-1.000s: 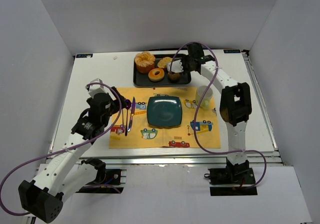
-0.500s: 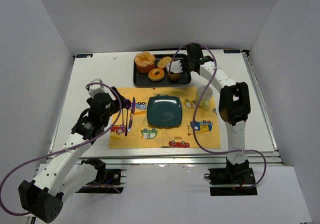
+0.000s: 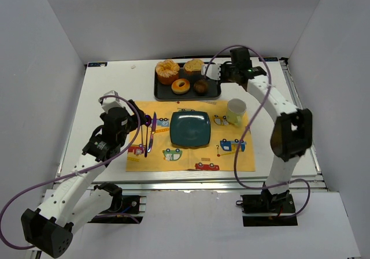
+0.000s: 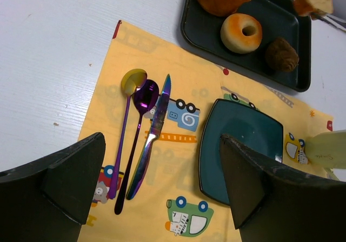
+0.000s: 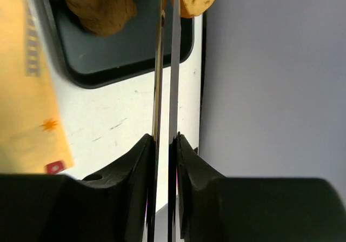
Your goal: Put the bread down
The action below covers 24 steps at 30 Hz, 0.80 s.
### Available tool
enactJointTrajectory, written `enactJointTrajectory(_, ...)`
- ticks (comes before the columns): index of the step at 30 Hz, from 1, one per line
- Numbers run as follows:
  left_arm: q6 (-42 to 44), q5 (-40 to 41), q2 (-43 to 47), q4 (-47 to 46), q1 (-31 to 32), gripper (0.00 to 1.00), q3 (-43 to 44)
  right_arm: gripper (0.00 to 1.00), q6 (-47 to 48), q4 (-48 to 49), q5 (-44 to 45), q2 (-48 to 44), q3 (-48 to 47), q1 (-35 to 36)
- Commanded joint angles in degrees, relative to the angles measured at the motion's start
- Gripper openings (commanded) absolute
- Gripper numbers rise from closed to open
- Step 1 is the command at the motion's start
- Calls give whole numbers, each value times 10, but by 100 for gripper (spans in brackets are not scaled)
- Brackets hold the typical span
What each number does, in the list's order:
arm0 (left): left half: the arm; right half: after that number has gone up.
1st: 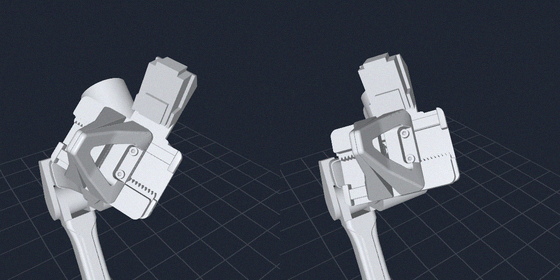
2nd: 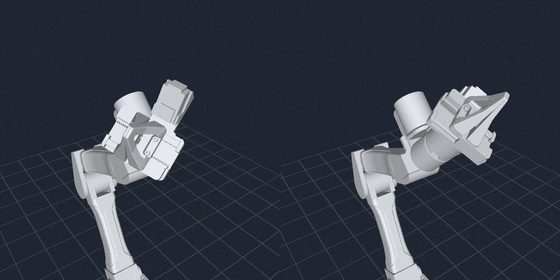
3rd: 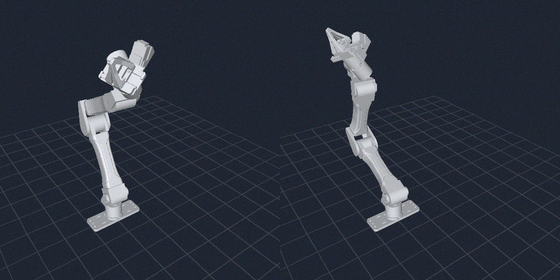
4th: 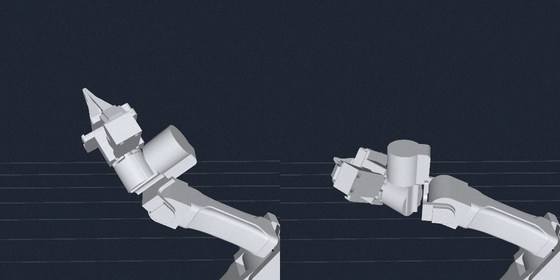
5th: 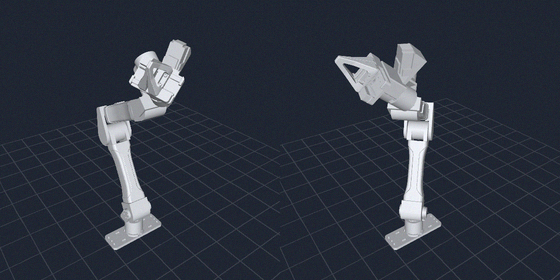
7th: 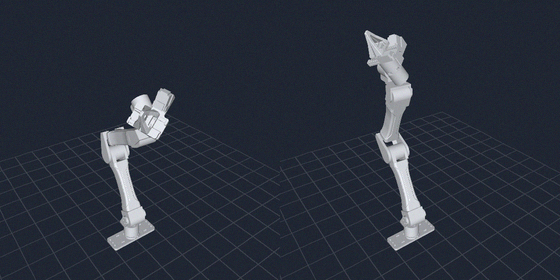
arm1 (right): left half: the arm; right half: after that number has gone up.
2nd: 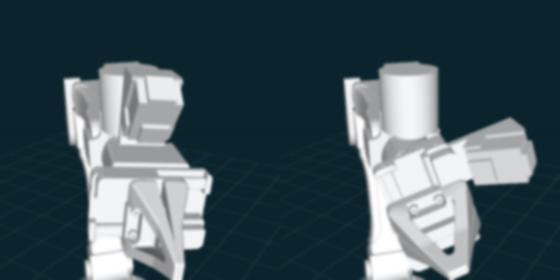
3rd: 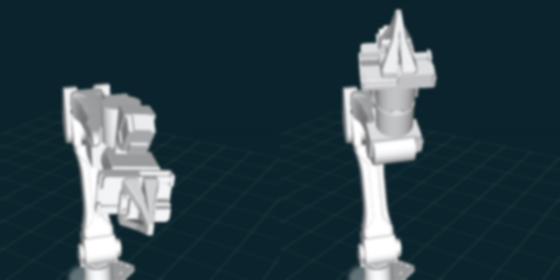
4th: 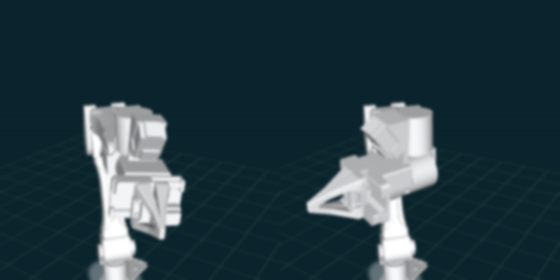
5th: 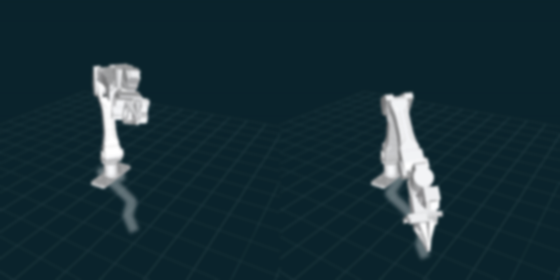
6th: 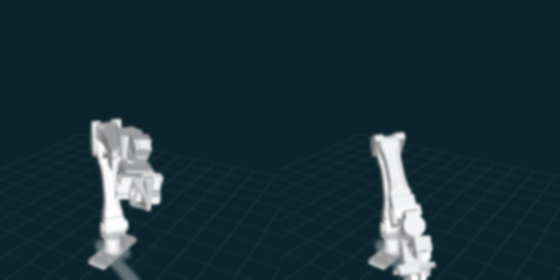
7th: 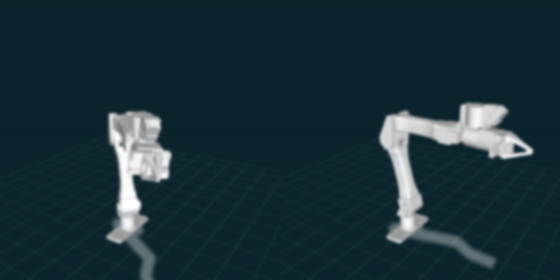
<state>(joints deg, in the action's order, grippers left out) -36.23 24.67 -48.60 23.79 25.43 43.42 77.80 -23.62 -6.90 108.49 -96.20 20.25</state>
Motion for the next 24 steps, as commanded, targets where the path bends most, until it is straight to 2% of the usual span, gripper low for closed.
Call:
enactJointTrajectory(1, -6, 0, 14, -15, -2, 95, 22, 0, -50, 8, -78, -107, 71, 5)
enactJointTrajectory(6, -10, -1, 21, -22, -2, 95, 17, 0, 29, -120, -208, -277, 232, 21)
enactJointTrajectory(8, -12, -5, 21, -25, -2, 95, 14, 0, 39, -154, -208, -348, 311, 51)
enactJointTrajectory(11, -13, -9, 19, -28, -2, 95, 13, 0, 7, -155, -190, -413, 379, 90)
enactJointTrajectory(17, -12, -15, 18, -31, -2, 95, 14, 0, -54, -142, -152, -441, 421, 121)
enactJointTrajectory(24, -19, -16, 36, -30, -2, 95, 4, 3, -64, -101, -113, -443, 434, 122)
